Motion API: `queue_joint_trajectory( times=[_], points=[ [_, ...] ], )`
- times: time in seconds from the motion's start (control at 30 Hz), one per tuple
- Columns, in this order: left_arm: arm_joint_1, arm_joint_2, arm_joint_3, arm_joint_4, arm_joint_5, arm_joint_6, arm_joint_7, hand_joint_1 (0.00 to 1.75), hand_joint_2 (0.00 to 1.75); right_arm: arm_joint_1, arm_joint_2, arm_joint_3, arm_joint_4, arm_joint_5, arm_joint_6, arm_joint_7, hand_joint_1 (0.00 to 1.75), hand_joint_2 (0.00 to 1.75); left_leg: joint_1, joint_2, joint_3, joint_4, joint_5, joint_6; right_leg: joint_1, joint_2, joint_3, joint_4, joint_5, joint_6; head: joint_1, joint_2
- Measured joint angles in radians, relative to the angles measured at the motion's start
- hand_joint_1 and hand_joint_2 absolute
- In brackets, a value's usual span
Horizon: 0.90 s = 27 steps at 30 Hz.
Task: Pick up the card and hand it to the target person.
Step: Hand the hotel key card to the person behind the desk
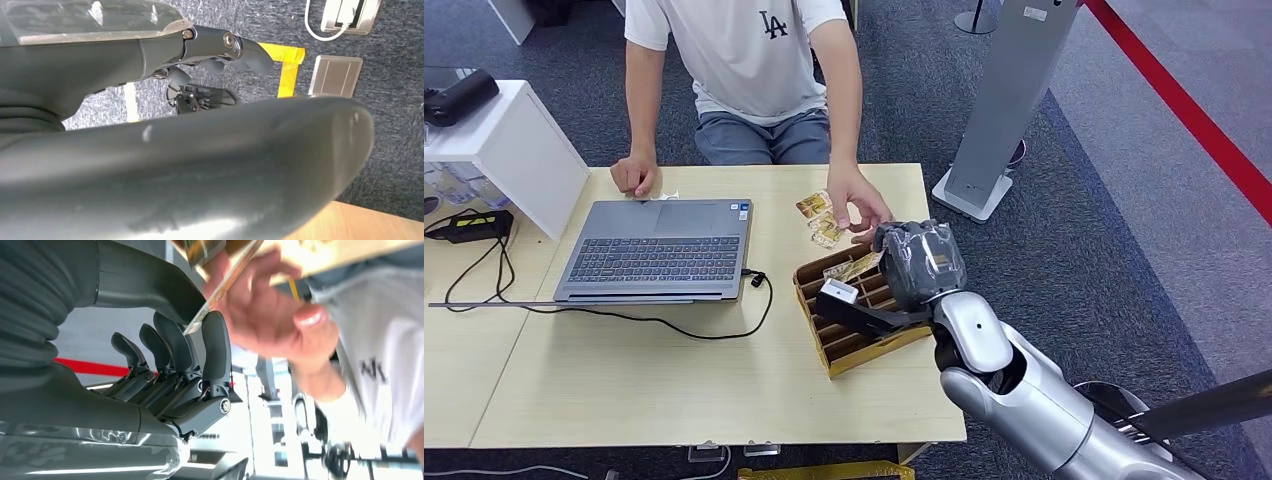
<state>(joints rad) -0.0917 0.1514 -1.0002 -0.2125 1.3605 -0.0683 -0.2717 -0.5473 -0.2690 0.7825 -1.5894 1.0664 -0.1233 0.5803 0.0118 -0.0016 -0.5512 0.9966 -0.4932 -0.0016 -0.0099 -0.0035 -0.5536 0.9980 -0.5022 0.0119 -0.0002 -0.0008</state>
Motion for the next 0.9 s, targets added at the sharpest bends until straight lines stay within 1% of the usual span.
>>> queue_joint_trajectory(
  times=[0.23, 0.47, 0.5, 0.6, 0.63, 0.73, 0.77, 0.83, 0.9],
  points=[
    [0.0, 0.0, 0.0, 0.0, 0.005, 0.003, 0.0, 0.0, 0.0, 0.052, -0.03, -0.063, -0.133, 0.048, -0.086, -0.003, 1.54, 1.75, 0.0, 0.0, 0.0, 0.0, 0.0, 0.0, 0.0, 0.0, 0.0, 0.0, 0.0, 0.0, 0.001, 0.0],
    [0.0, 0.0, 0.0, 0.0, 0.006, 0.003, 0.0, 0.0, 0.0, 0.1, -0.039, -0.108, -0.186, 0.053, -0.098, -0.014, 1.54, 1.75, 0.0, 0.0, 0.0, 0.0, 0.0, 0.0, 0.0, 0.0, 0.0, 0.0, 0.0, 0.0, 0.001, 0.0],
    [0.0, 0.0, 0.0, 0.0, 0.006, 0.003, 0.0, 0.0, 0.0, 0.105, -0.039, -0.113, -0.188, 0.053, -0.098, -0.015, 1.48, 1.75, 0.0, 0.0, 0.0, 0.0, 0.0, 0.0, 0.0, 0.0, 0.0, 0.0, 0.0, 0.0, 0.001, 0.0],
    [0.0, 0.0, 0.0, 0.0, 0.006, -0.003, 0.0, 0.0, 0.0, 0.118, -0.041, -0.123, -0.191, 0.05, -0.098, -0.016, 1.18, 1.75, 0.0, 0.0, 0.0, 0.0, 0.0, 0.0, 0.0, 0.0, 0.0, 0.0, 0.0, 0.0, 0.0, 0.0],
    [0.0, 0.0, 0.0, 0.0, 0.004, -0.009, 0.0, 0.0, 0.0, 0.122, -0.042, -0.127, -0.191, 0.048, -0.098, -0.016, 1.01, 1.75, 0.0, 0.0, 0.0, 0.0, 0.0, 0.0, 0.0, 0.0, 0.0, 0.0, 0.0, 0.0, 0.0, 0.0],
    [0.0, 0.0, 0.0, 0.0, -0.008, -0.024, -0.001, 0.0, 0.0, 0.131, -0.044, -0.14, -0.191, 0.045, -0.098, -0.017, 0.16, 1.75, 0.0, 0.0, 0.0, 0.0, 0.0, 0.0, 0.0, 0.0, 0.0, 0.0, 0.0, 0.0, 0.001, 0.0],
    [-0.001, 0.0, 0.0, 0.0, -0.01, -0.025, -0.002, 0.0, 0.0, 0.133, -0.044, -0.143, -0.191, 0.044, -0.099, -0.017, 0.0, 1.75, 0.0, 0.0, 0.0, 0.0, 0.0, 0.0, 0.0, 0.0, 0.0, 0.0, 0.0, 0.0, 0.001, 0.0],
    [-0.001, 0.0, 0.0, 0.0, -0.007, -0.021, -0.005, 0.0, 0.0, 0.138, -0.046, -0.15, -0.191, 0.028, -0.106, -0.024, 0.0, 1.75, 0.0, 0.0, 0.0, 0.0, 0.0, 0.0, 0.0, 0.0, 0.0, 0.0, 0.0, 0.0, 0.001, 0.0],
    [-0.001, 0.0, 0.0, 0.0, -0.002, -0.012, -0.006, 0.0, 0.0, 0.148, -0.047, -0.159, -0.19, -0.046, -0.126, -0.057, 0.0, 1.75, 0.0, 0.0, 0.0, 0.0, 0.0, 0.0, 0.0, 0.0, 0.0, 0.0, 0.0, 0.0, 0.001, 0.0]
  ],
)
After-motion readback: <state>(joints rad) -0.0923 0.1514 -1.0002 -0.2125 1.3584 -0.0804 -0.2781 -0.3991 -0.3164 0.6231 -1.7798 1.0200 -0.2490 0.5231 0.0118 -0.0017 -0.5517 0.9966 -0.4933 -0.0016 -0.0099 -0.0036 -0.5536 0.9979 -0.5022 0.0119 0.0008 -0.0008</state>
